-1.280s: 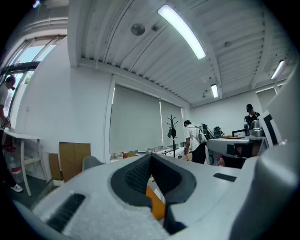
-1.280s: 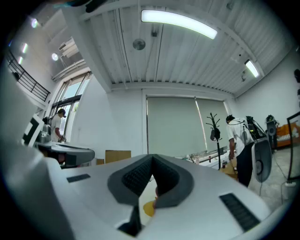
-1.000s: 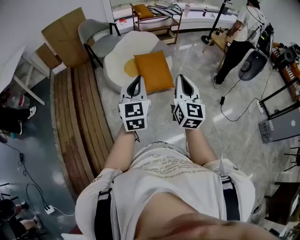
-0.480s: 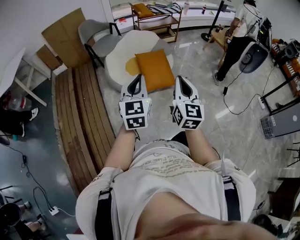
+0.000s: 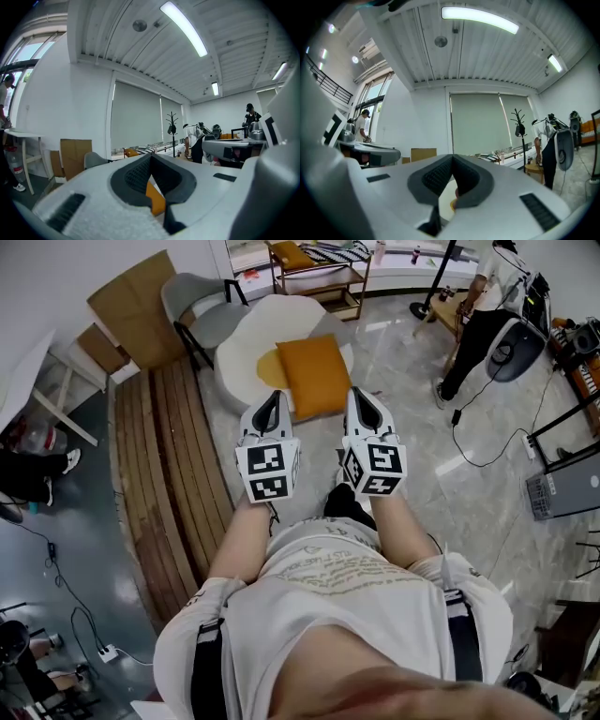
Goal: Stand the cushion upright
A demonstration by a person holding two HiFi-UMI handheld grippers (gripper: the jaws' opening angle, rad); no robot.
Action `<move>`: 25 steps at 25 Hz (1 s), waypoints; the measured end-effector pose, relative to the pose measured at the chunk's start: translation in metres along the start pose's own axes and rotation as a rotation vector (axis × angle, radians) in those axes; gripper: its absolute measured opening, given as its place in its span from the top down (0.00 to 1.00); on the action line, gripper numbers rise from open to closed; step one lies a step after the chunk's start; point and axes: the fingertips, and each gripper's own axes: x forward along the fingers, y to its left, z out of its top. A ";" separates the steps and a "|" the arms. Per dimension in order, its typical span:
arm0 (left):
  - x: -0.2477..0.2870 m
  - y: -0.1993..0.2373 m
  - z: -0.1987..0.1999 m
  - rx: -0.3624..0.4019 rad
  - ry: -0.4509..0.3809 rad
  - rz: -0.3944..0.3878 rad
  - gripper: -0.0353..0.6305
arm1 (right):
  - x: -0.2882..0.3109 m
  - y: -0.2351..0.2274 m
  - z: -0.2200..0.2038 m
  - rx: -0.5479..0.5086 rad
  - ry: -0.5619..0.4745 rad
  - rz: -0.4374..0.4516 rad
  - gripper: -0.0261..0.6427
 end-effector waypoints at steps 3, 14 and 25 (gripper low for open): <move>0.003 0.004 -0.006 0.008 0.022 0.004 0.92 | 0.009 0.001 -0.004 0.020 0.001 0.007 0.92; 0.052 0.002 -0.016 0.033 0.059 -0.034 0.92 | 0.039 -0.019 -0.016 0.061 0.026 0.017 0.92; 0.147 0.012 -0.011 0.035 0.094 -0.034 0.92 | 0.136 -0.060 -0.020 0.062 0.066 0.047 0.92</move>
